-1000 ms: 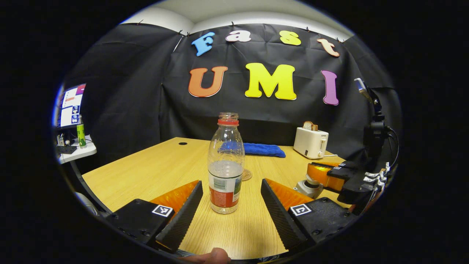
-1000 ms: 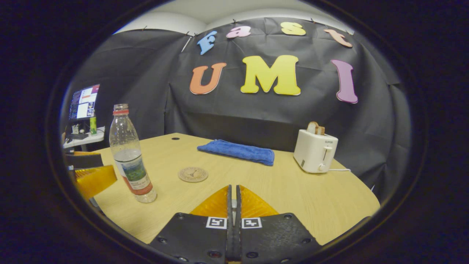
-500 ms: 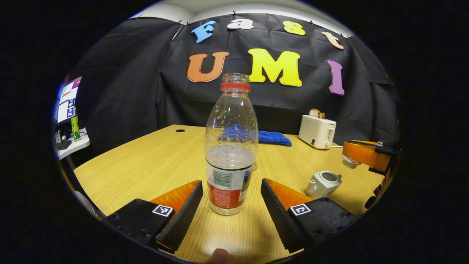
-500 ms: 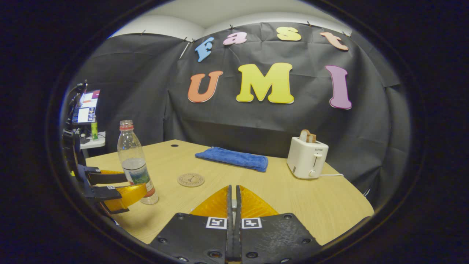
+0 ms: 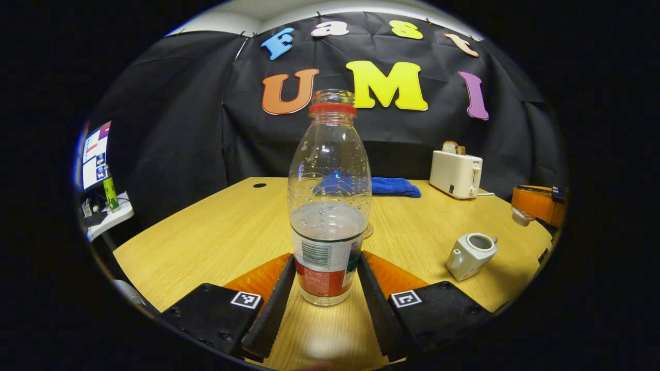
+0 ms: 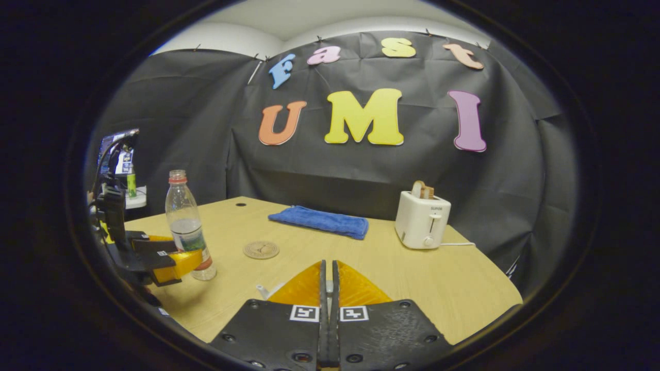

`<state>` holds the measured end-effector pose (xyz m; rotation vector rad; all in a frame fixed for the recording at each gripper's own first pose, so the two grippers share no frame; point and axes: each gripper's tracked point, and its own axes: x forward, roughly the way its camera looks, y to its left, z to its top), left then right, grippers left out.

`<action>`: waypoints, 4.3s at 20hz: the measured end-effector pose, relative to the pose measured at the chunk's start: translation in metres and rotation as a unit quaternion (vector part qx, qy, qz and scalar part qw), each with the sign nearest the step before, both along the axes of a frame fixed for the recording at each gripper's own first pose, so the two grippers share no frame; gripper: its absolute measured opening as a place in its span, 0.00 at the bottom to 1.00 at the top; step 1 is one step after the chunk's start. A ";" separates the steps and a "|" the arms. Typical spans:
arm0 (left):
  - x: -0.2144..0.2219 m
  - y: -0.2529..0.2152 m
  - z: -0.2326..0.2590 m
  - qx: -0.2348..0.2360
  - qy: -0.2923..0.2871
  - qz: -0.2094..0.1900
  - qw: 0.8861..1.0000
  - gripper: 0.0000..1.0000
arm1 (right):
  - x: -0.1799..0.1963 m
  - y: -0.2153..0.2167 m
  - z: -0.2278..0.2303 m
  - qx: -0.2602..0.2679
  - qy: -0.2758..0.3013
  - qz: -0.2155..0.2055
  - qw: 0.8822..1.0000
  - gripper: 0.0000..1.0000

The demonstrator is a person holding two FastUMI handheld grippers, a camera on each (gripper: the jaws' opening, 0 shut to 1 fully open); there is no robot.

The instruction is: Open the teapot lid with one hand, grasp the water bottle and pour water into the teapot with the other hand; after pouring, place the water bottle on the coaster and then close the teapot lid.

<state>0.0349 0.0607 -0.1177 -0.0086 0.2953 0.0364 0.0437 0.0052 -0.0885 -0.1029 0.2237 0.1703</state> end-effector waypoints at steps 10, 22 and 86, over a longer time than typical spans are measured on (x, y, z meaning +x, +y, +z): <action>0.002 0.033 0.070 0.335 -0.050 -0.007 0.941 0.72 | -0.014 -0.042 0.001 0.012 0.007 -0.008 1.000 0.00; 0.004 0.022 0.065 0.600 -0.011 -0.067 0.797 0.72 | -0.026 -0.085 -0.013 0.025 0.015 -0.024 0.999 0.00; 0.035 -0.060 0.101 0.844 -0.004 -0.114 0.524 0.72 | -0.057 -0.123 -0.031 0.064 0.014 -0.036 0.997 0.00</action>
